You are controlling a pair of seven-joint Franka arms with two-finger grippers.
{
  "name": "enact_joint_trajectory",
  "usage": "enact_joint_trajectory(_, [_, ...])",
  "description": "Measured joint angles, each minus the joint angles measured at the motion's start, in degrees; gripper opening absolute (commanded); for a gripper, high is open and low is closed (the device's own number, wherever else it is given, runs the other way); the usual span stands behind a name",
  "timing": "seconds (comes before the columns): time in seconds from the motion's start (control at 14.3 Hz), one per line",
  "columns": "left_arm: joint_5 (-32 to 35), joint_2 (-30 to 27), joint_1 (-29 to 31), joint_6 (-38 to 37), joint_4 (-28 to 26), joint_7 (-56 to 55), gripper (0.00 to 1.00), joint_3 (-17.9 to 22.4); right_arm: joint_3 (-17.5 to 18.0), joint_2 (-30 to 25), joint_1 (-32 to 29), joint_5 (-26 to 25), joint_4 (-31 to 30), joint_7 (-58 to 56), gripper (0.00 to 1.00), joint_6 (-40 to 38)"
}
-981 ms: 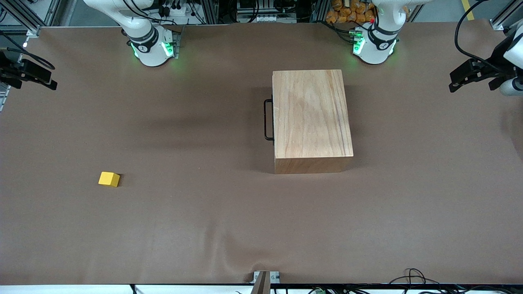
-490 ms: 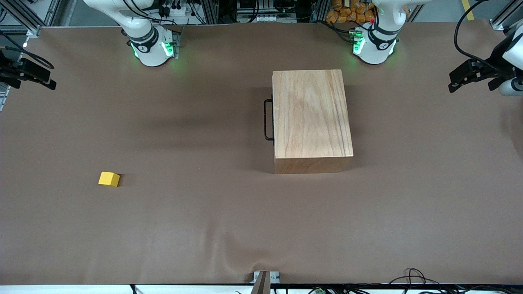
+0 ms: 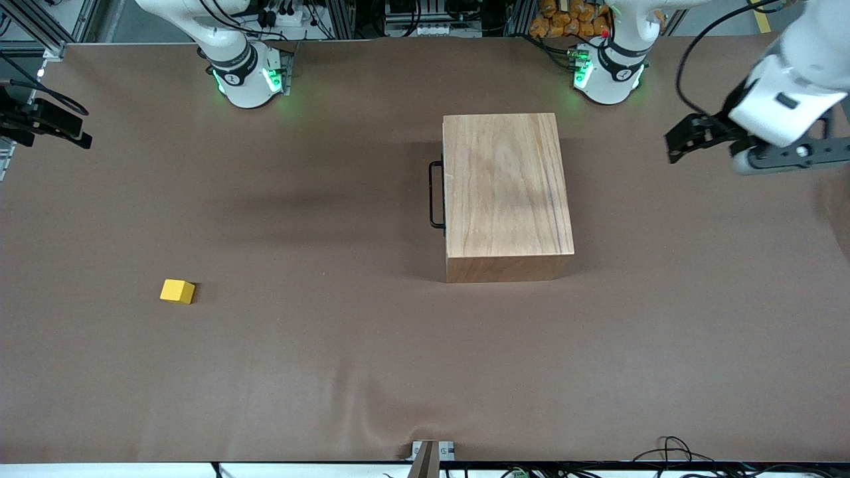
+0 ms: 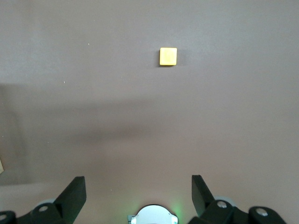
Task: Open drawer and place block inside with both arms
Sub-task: 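Move the left gripper over the cabinet toward the black drawer handle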
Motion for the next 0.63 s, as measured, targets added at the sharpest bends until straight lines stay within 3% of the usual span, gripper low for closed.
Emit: enact_joint_trajectory(0.63, [-0.1, 14.0, -21.7, 6.5, 6.6, -26.4, 1.00, -0.6, 0.0, 0.5, 0.0, 0.0, 0.6, 0.0, 1.00, 0.0])
